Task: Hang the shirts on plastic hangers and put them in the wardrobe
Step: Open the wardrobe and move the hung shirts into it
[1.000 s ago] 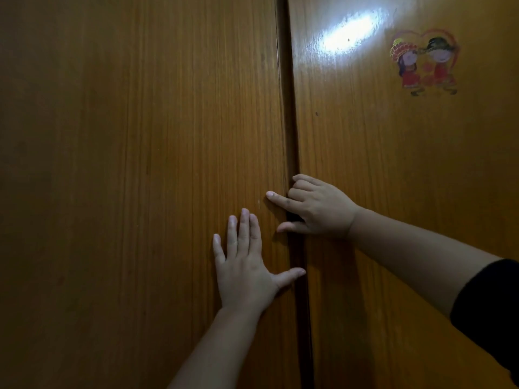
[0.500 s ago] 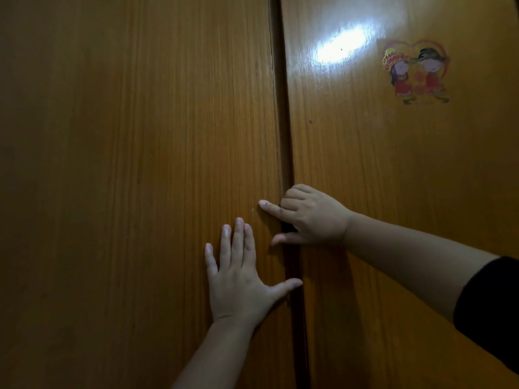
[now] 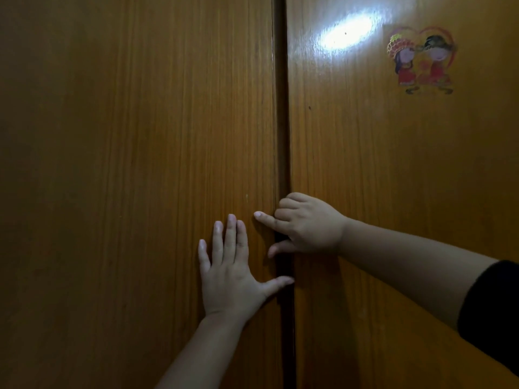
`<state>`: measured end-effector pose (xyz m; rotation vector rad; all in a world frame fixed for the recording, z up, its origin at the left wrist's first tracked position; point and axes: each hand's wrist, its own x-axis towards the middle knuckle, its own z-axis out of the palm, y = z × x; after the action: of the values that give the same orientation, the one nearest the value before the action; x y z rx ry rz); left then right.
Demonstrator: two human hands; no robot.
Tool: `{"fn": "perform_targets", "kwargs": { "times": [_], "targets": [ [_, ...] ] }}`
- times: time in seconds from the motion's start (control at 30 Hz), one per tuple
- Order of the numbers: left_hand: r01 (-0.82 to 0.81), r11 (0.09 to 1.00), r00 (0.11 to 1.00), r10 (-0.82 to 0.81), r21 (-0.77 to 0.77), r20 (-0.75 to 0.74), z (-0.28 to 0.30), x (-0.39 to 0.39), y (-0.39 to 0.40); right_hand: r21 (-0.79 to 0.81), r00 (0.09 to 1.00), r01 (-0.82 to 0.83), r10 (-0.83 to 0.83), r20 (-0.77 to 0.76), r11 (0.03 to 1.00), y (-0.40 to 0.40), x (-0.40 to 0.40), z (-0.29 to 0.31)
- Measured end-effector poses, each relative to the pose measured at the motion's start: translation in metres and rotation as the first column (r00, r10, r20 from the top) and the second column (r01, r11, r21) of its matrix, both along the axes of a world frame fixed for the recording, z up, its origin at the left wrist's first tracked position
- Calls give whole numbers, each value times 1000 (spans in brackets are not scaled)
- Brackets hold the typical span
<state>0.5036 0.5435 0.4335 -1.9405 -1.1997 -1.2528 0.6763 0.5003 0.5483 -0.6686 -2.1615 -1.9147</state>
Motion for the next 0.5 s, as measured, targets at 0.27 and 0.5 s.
{"fn": "perform_targets", "kwargs": {
  "times": [0.27, 0.5],
  "targets": [
    [20, 1000, 1000, -20, -4, -10, 0, -1, -1, 31, 1000, -8, 9, -6, 999, -11, -10, 1],
    [18, 996, 1000, -19, -90, -11, 3, -1, -7, 24, 990, 47, -44, -137, 999, -26, -9, -18]
  ]
}}
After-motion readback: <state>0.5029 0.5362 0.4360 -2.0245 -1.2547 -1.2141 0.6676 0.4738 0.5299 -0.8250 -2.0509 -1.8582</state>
